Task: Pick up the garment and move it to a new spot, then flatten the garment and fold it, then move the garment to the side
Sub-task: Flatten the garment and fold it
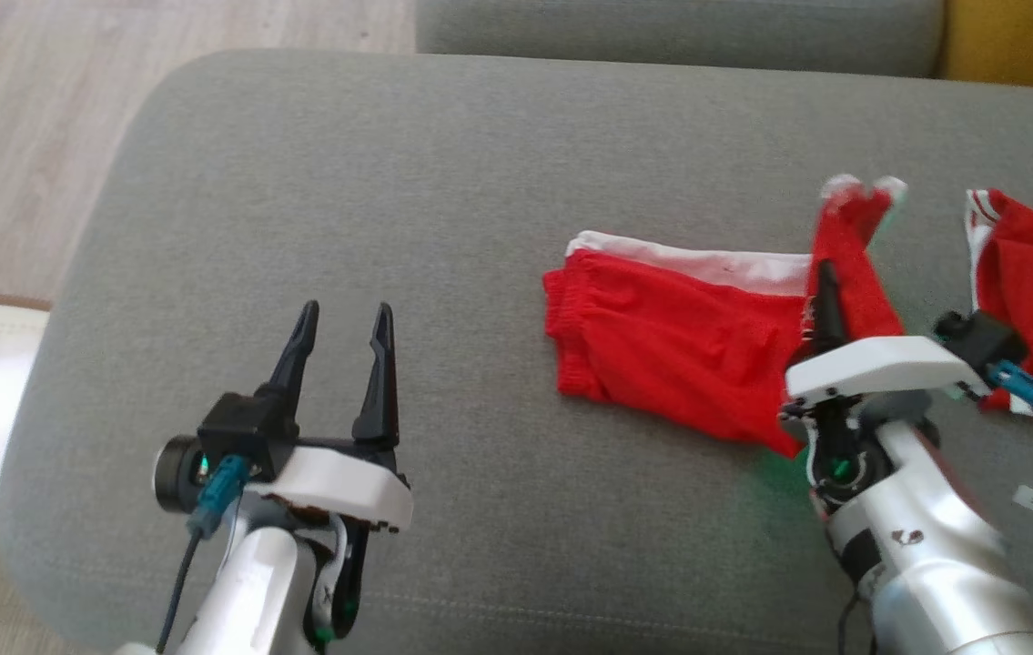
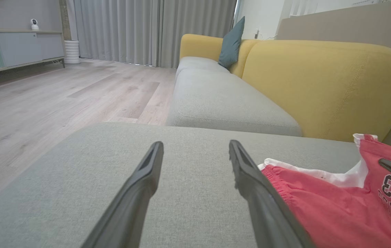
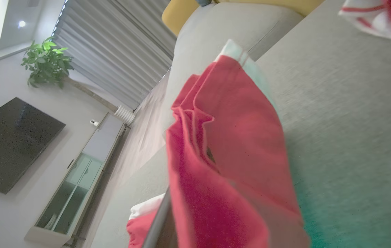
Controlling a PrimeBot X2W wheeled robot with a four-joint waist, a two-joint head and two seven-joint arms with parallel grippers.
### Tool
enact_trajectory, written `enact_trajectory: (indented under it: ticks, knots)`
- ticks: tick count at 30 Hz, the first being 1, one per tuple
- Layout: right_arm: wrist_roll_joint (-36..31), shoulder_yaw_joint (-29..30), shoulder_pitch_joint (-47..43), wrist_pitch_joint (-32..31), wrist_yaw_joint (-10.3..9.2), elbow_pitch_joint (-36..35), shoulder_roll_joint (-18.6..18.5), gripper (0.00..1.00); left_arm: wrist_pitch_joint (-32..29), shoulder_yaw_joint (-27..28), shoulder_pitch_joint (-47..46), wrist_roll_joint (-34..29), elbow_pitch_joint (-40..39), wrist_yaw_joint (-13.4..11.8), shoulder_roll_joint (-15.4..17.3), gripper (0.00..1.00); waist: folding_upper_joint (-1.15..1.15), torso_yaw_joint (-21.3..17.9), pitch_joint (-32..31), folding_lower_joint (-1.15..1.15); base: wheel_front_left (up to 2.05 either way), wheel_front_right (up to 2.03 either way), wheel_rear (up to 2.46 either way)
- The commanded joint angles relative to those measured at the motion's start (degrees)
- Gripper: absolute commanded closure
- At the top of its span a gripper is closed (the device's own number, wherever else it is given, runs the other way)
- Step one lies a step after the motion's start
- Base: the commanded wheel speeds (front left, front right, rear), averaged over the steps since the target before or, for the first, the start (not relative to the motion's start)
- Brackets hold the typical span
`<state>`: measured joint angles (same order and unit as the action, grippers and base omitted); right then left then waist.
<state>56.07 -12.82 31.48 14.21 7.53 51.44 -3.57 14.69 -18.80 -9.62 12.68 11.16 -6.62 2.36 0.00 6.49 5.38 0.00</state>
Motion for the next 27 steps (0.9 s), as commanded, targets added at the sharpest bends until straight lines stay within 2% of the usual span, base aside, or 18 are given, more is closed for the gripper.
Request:
enact_trajectory:
  ticks: [1,13,21,22,23,27]
  knots:
    - [0.79,-2.93,2.49,0.76,-0.04,-2.11,0.68,1.0,0.3,1.46,-1.12,0.28,-1.77,-0.23,0.52,0.0,0.0,1.01,-0.42,0.0,0.0,0.0,0.0]
    - [5.82,-14.6,3.46,0.78,-0.04,-4.87,0.69,1.0,0.3,0.75,-0.54,0.6,-1.81,-0.54,0.52,0.0,0.0,4.29,-0.7,0.0,0.0,0.0,0.0]
    - [7.55,-23.07,4.17,0.78,-0.04,-3.13,0.69,1.0,0.3,0.34,-0.7,1.05,-1.76,-0.99,0.52,0.0,0.0,6.2,-0.07,0.0,0.0,0.0,0.0]
    - [7.63,-23.94,4.3,0.78,-0.04,-2.82,0.69,0.42,0.3,0.29,-0.73,1.08,-1.75,-0.99,0.52,0.0,0.0,6.38,0.01,0.0,0.0,0.0,0.0]
    - [7.87,-25.1,4.3,0.78,-0.04,-2.69,0.69,0.0,0.3,0.26,-0.78,1.12,-1.73,-0.99,0.52,0.0,0.0,6.57,0.09,0.0,0.0,0.0,0.0]
    - [8.35,-30.49,4.59,0.78,-0.04,-1.68,0.69,0.0,0.3,0.31,-1.05,1.28,-1.59,-0.99,0.52,0.0,0.0,6.97,0.44,0.0,0.0,0.0,0.0]
